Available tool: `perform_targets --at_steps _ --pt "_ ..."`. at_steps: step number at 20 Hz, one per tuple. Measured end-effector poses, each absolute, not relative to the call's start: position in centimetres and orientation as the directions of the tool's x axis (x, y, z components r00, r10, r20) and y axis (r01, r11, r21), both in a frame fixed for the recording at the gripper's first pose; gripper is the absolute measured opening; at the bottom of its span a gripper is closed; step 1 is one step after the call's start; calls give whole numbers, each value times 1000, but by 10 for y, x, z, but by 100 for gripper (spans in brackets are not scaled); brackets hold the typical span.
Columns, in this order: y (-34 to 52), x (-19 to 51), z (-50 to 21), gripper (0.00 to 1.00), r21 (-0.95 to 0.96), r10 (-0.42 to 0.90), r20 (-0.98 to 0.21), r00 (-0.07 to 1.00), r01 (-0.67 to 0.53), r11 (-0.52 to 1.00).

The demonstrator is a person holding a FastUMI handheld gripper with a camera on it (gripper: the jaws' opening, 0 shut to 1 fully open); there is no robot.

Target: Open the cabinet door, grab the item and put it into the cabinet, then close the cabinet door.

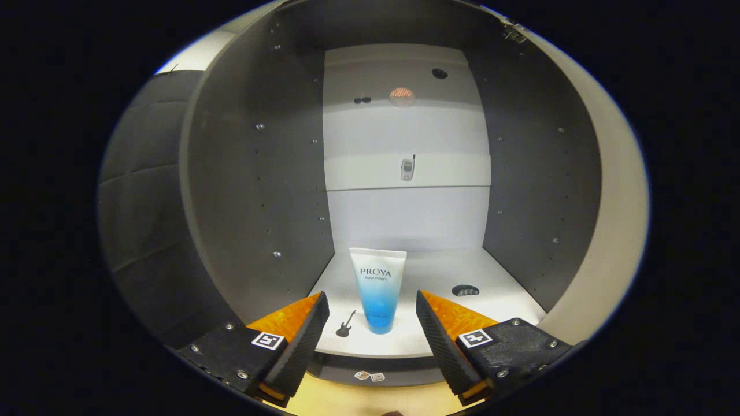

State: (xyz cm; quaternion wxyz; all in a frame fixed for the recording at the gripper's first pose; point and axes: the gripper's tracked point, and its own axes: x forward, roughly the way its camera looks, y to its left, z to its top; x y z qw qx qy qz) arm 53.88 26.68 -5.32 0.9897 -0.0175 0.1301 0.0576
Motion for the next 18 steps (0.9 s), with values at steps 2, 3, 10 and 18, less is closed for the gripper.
perform_targets --at_steps 2,3,10,18 --pt "266 516 -48 94 -14 107 -226 968 -113 993" --pt "266 506 -46 94 -10 105 -210 972 -109 994" --pt "261 435 -29 94 -35 119 -125 985 -124 992" --pt "247 349 -22 94 -42 138 -63 988 -141 989"
